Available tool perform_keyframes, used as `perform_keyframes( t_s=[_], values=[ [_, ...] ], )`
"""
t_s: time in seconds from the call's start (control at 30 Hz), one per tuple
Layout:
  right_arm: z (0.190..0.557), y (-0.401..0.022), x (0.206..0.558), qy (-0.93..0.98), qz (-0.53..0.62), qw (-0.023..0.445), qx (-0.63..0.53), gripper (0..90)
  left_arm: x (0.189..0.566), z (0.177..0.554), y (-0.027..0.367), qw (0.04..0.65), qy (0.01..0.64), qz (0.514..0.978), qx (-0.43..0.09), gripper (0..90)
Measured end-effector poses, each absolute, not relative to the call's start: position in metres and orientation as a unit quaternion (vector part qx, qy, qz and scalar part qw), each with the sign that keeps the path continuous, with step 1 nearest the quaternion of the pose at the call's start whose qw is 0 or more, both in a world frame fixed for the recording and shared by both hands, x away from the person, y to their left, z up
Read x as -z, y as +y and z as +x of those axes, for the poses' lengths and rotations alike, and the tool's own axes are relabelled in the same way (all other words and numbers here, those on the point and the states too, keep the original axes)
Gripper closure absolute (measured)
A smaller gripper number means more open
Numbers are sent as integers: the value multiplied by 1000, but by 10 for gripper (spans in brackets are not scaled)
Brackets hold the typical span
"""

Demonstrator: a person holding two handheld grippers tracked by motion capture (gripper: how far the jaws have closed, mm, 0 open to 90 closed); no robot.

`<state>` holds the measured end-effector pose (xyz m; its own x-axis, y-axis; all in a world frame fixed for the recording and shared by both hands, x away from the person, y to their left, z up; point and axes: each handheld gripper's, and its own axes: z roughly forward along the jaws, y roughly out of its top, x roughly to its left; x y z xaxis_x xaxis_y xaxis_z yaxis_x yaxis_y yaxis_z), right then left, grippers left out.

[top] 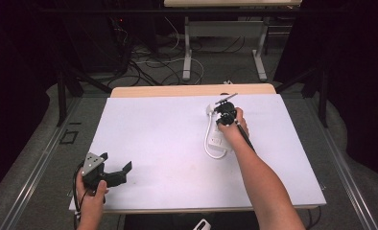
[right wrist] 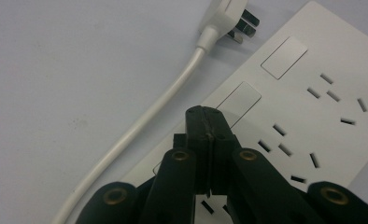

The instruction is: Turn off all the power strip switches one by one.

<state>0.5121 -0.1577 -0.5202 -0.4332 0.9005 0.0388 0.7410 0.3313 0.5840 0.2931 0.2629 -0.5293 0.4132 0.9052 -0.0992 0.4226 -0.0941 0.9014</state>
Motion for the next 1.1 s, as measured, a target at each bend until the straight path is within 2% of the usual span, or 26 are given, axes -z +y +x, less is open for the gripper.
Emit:
perform_keyframes(
  t_s=[0.2, 1.1],
  values=[
    [512, -156, 520, 804, 507, 138, -277, 900, 529, 293, 262, 475, 478, 694, -254, 5],
    [523, -158, 510, 792, 513, 173, -283, 900, 529, 294, 263, 476, 478, 692, -256, 5]
  ],
)
